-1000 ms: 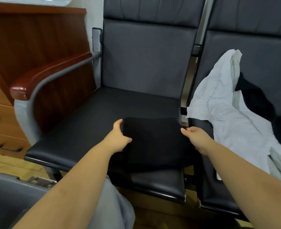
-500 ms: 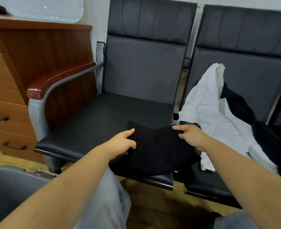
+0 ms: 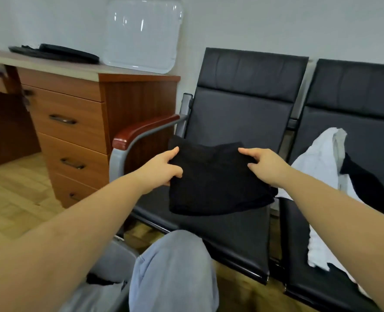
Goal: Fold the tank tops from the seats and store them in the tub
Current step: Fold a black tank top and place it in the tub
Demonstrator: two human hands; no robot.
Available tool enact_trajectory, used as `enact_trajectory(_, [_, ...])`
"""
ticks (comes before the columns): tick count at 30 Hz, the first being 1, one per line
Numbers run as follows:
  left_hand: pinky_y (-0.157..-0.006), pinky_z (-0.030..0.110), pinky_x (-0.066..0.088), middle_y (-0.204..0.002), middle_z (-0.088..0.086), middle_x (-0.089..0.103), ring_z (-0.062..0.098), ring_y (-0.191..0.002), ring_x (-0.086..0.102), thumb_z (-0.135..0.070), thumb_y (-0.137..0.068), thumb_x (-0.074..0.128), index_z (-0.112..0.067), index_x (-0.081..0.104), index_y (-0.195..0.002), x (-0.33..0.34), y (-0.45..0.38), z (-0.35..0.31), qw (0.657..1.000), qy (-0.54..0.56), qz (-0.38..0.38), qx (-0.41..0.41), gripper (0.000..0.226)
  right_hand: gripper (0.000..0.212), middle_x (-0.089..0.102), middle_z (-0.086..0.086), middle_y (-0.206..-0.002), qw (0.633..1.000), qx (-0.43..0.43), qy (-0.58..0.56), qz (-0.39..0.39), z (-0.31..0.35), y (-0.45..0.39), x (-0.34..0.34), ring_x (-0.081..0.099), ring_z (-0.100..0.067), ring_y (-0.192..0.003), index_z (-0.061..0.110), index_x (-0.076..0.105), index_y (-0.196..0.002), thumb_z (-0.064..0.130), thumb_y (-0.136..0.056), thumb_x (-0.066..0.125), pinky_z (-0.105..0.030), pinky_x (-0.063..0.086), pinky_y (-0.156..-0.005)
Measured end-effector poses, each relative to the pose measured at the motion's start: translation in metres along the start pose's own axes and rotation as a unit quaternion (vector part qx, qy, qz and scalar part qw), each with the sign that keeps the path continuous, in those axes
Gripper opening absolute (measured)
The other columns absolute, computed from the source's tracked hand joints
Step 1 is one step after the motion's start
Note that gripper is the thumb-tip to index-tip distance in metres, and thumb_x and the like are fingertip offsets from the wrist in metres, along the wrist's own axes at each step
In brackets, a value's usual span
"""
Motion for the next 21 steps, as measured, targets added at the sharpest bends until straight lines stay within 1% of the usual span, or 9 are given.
enact_trajectory(3, [-0.077, 0.026, 0.05, -0.136, -0.003, 0.044, 0.015, -0.108, 0.053, -0.002, -0.09, 0.056, -0.028, 0.019, -0.153, -0.044, 0.016, 0.004, 0.999, -0.025, -0.039, -0.016, 0.078, 0.053, 0.045, 0.001, -0.147, 1.0, -0.027, -0.01, 0.004, 0.038, -0.007, 0.011, 0.054, -0.022, -0.121, 0.034, 0.044, -0.142, 0.005, -0.097, 0.046, -0.029, 0.046, -0.096])
enact_trajectory(5, [-0.082, 0.03, 0.052, -0.141, -0.006, 0.039, 0.021, -0.117, 0.05, -0.002, -0.089, 0.058, -0.03, 0.02, -0.152, -0.071, 0.03, 0.013, 0.997, -0.029, -0.065, -0.032, 0.079, 0.053, 0.046, 0.001, -0.146, 0.999, -0.044, -0.019, 0.009, 0.06, -0.01, 0.024, 0.055, -0.022, -0.119, 0.035, 0.045, -0.141, 0.005, -0.097, 0.047, -0.03, 0.047, -0.094])
enact_trajectory(8, [-0.09, 0.035, 0.051, -0.136, -0.002, 0.043, 0.023, -0.116, 0.053, -0.001, -0.088, 0.059, -0.029, 0.019, -0.153, -0.11, 0.056, 0.03, 0.994, -0.044, -0.094, -0.042, 0.081, 0.053, 0.049, 0.0, -0.143, 0.997, -0.059, -0.043, 0.024, 0.092, -0.014, 0.048, 0.059, -0.025, -0.113, 0.036, 0.045, -0.141, 0.005, -0.097, 0.048, -0.037, 0.05, -0.095])
enact_trajectory(11, [-0.096, 0.036, 0.049, -0.138, -0.003, 0.043, 0.021, -0.119, 0.052, 0.002, -0.087, 0.059, -0.028, 0.019, -0.154, -0.15, 0.085, 0.056, 0.99, -0.031, -0.123, -0.064, 0.083, 0.054, 0.049, -0.001, -0.143, 0.993, -0.087, -0.068, 0.05, 0.127, -0.017, 0.079, 0.056, -0.023, -0.117, 0.032, 0.045, -0.141, 0.002, -0.097, 0.048, -0.029, 0.048, -0.09])
enact_trajectory(13, [-0.098, 0.043, 0.049, -0.141, -0.002, 0.043, 0.023, -0.119, 0.053, 0.004, -0.086, 0.06, -0.029, 0.018, -0.153, -0.174, 0.105, 0.074, 0.986, -0.013, -0.142, -0.081, 0.086, 0.054, 0.05, -0.002, -0.143, 0.989, -0.109, -0.08, 0.066, 0.152, -0.02, 0.102, 0.054, -0.023, -0.121, 0.03, 0.046, -0.141, 0.0, -0.096, 0.049, -0.027, 0.047, -0.091])
enact_trajectory(14, [-0.096, 0.043, 0.05, -0.141, -0.003, 0.042, 0.023, -0.118, 0.054, 0.006, -0.086, 0.059, -0.028, 0.017, -0.153, -0.184, 0.115, 0.082, 0.985, -0.006, -0.152, -0.087, 0.087, 0.055, 0.05, -0.002, -0.143, 0.987, -0.117, -0.085, 0.074, 0.164, -0.021, 0.116, 0.052, -0.023, -0.124, 0.029, 0.046, -0.141, -0.001, -0.096, 0.05, -0.028, 0.046, -0.093])
enact_trajectory(17, [-0.089, 0.041, 0.053, -0.13, -0.009, 0.043, 0.024, -0.114, 0.057, 0.01, -0.087, 0.057, -0.025, 0.014, -0.154, -0.211, 0.147, 0.105, 0.978, 0.006, -0.179, -0.103, 0.087, 0.056, 0.049, -0.003, -0.143, 0.98, -0.142, -0.095, 0.101, 0.198, -0.022, 0.158, 0.048, -0.023, -0.129, 0.028, 0.046, -0.141, -0.002, -0.094, 0.052, -0.031, 0.043, -0.102])
enact_trajectory(20, [-0.092, 0.045, 0.053, -0.111, -0.018, 0.049, 0.026, -0.11, 0.061, 0.008, -0.087, 0.058, -0.028, 0.014, -0.154, -0.234, 0.182, 0.133, 0.97, 0.002, -0.205, -0.131, 0.088, 0.057, 0.047, -0.005, -0.144, 0.972, -0.166, -0.095, 0.136, 0.229, -0.016, 0.204, 0.046, -0.023, -0.131, 0.025, 0.045, -0.142, -0.003, -0.093, 0.052, -0.029, 0.038, -0.105])
enact_trajectory(21, [-0.092, 0.045, 0.053, -0.109, -0.02, 0.049, 0.026, -0.109, 0.062, 0.007, -0.087, 0.059, -0.028, 0.015, -0.154, -0.24, 0.193, 0.143, 0.967, 0.001, -0.212, -0.14, 0.088, 0.057, 0.047, -0.005, -0.145, 0.969, -0.173, -0.092, 0.148, 0.237, -0.012, 0.219, 0.045, -0.023, -0.132, 0.025, 0.044, -0.143, -0.003, -0.093, 0.052, -0.028, 0.037, -0.104])
Point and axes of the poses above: each hand's wrist, its own y-axis away from the middle knuckle, its own x-axis out of the palm, z = x × y, the point moved 7 cm from there along -y, towards the middle knuckle
